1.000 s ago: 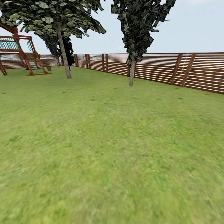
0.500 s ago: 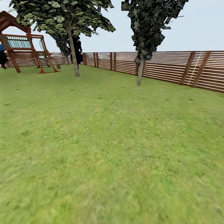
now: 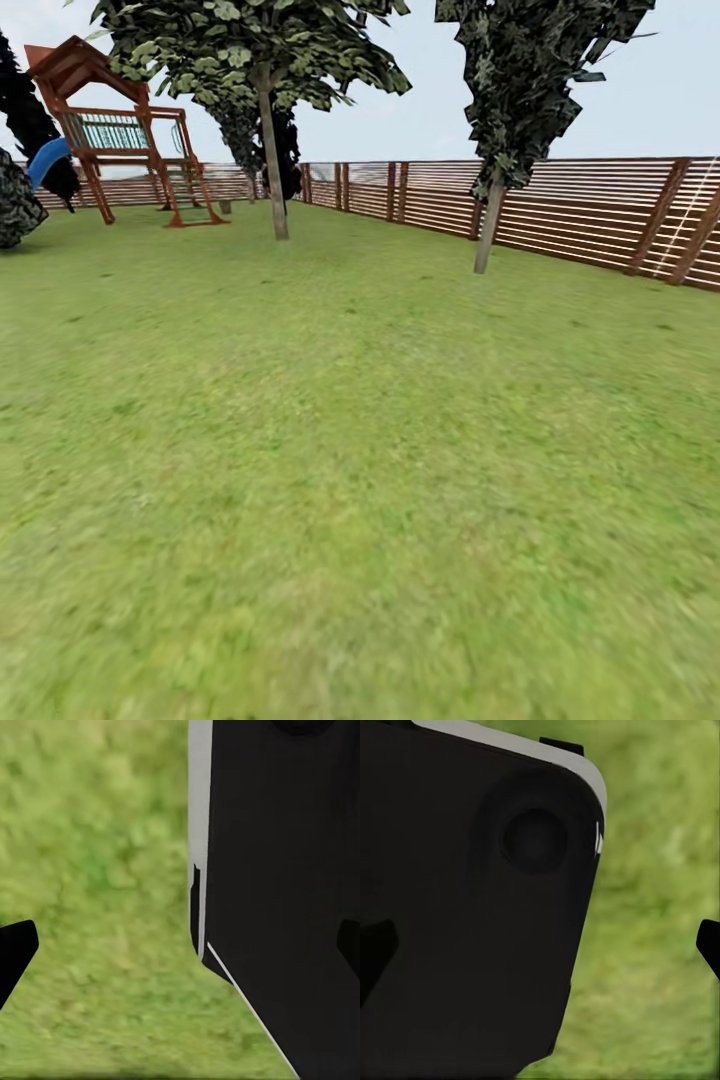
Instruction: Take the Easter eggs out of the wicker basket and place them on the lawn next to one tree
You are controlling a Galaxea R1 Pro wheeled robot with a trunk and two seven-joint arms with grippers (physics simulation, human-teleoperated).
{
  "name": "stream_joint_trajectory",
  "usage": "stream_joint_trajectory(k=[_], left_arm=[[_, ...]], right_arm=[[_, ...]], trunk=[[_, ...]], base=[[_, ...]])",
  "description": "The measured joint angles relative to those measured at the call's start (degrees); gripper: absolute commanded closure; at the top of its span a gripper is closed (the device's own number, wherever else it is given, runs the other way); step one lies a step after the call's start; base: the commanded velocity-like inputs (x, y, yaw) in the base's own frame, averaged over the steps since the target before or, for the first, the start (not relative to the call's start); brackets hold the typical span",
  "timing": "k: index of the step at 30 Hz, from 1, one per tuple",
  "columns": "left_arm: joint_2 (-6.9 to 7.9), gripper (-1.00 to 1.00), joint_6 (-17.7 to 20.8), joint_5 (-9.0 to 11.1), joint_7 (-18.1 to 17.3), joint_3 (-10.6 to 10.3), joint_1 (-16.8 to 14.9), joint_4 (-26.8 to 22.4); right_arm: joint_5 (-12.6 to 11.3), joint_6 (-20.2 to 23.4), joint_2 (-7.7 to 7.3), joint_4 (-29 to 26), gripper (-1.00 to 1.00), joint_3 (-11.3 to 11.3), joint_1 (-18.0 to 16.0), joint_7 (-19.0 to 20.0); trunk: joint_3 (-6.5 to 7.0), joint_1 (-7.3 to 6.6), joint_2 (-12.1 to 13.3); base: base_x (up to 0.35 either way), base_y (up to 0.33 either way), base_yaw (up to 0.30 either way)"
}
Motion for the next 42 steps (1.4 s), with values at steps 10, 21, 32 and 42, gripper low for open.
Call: stream_joint_trajectory(k=[10, 21, 32, 42], left_arm=[[0.02, -1.00, 0.0, 0.0, 0.0, 0.0, 0.0, 0.0], [0.00, -1.00, 0.0, 0.0, 0.0, 0.0, 0.0, 0.0], [-0.01, -1.00, 0.0, 0.0, 0.0, 0.0, 0.0, 0.0], [0.01, -1.00, 0.0, 0.0, 0.0, 0.0, 0.0, 0.0]], right_arm=[[0.0, 0.0, 0.04, 0.1, -1.00, 0.0, 0.0, 0.0], [0.0, 0.0, 0.04, 0.1, -1.00, 0.0, 0.0, 0.0], [0.0, 0.0, 0.04, 0.0, -1.00, 0.0, 0.0, 0.0], [0.0, 0.0, -0.09, -0.2, -1.00, 0.0, 0.0, 0.0]], trunk=[[-0.49, 0.00, 0.0], [-0.98, 0.00, 0.0], [-1.41, 0.00, 0.0], [-1.59, 0.00, 0.0]], base=[[0.000, 0.000, 0.205], [0.000, 0.000, 0.233], [0.000, 0.000, 0.251], [0.000, 0.000, 0.091]])
